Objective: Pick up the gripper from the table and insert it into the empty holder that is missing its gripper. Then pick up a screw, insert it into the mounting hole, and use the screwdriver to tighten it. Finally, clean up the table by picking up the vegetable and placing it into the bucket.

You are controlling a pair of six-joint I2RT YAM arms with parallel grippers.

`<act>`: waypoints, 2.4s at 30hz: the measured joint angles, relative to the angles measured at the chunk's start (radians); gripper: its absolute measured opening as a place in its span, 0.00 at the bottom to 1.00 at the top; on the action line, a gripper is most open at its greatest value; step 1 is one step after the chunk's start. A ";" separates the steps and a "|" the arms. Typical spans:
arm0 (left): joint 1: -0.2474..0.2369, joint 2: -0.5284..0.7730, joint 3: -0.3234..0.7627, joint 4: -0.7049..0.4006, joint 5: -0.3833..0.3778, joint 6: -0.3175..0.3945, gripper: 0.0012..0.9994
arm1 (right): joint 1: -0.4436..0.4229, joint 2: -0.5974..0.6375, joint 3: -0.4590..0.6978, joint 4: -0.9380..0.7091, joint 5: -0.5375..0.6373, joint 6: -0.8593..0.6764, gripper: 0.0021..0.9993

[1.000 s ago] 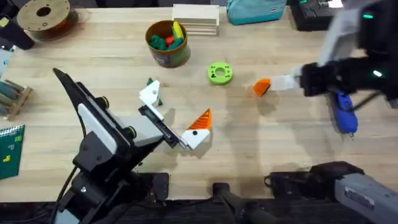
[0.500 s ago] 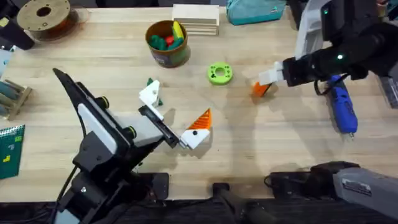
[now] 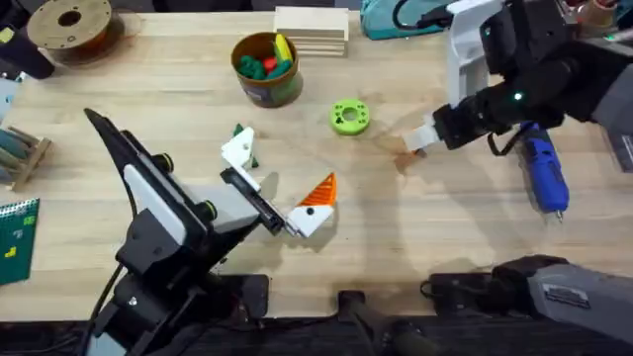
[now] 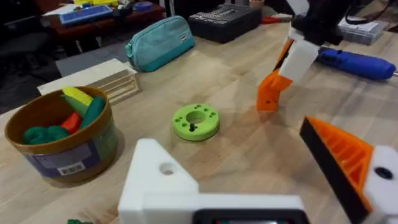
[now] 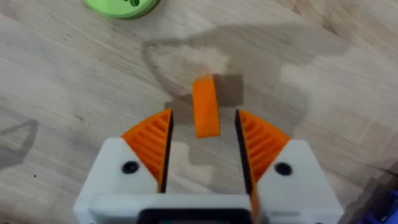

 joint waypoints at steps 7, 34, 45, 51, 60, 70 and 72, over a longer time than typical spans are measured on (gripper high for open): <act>0.000 0.000 0.000 0.000 0.000 0.000 0.99 | 0.000 0.021 0.000 0.015 0.000 -0.008 0.41; 0.000 0.000 0.000 0.000 0.000 -0.124 0.99 | -0.031 -0.085 0.063 -0.132 -0.292 0.051 0.02; 0.000 0.000 0.000 0.000 0.000 -0.166 0.99 | -0.032 -0.073 0.059 0.040 -0.801 0.173 0.02; 0.000 0.000 0.000 0.000 0.000 -0.170 0.99 | -0.011 0.018 0.059 0.150 -0.998 0.325 0.02; 0.000 0.000 0.000 0.000 0.000 -0.173 0.99 | 0.081 0.212 0.059 0.372 -1.212 0.499 0.02; 0.000 0.000 0.000 0.000 0.000 -0.173 0.99 | 0.148 0.336 0.058 0.565 -1.303 0.682 0.02; 0.000 0.000 0.000 0.000 0.000 -0.173 0.99 | 0.157 0.350 0.058 0.622 -1.308 0.719 0.02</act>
